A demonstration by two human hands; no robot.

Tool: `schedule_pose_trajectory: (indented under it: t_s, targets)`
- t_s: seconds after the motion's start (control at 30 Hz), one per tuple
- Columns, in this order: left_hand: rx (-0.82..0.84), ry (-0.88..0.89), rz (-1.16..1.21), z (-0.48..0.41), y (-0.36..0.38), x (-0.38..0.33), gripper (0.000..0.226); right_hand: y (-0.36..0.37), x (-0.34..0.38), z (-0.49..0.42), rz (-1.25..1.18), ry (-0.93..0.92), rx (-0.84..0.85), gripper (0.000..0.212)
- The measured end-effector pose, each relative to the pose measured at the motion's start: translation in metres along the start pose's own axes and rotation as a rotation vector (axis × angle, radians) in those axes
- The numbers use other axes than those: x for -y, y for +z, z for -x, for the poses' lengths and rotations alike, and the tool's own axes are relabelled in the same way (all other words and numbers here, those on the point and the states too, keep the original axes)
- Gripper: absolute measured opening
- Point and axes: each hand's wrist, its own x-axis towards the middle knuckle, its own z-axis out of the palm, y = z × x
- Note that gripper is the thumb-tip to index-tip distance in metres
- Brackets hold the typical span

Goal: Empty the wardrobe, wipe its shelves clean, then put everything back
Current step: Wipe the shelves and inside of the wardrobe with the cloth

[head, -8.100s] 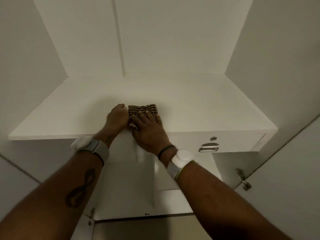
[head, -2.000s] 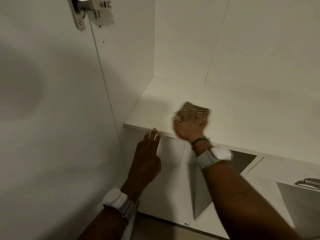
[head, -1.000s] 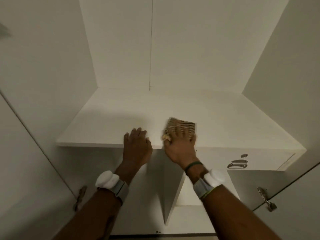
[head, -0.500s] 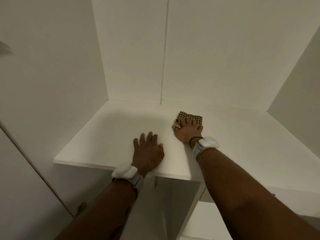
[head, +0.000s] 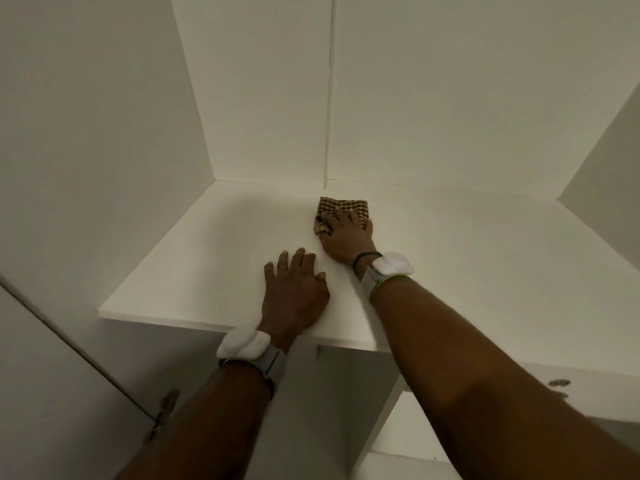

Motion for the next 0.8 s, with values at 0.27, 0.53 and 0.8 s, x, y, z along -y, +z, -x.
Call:
schedule_pose_trajectory:
  t_s: [0.27,0.53,0.8]
  targets:
    - [0.022,0.036,-0.010,0.009,-0.006,0.001,0.048,0.004,0.002,0.156,-0.034,-0.049,-0.102,0.051]
    - [0.200,0.213,0.146,0.020,-0.031,0.035,0.049,0.032,0.001,0.278,-0.235,0.217,-0.598,0.050]
    - [0.275,0.213,0.215,0.016,-0.081,0.120,0.036,0.099,0.062,0.279,-0.550,0.422,-1.022,0.037]
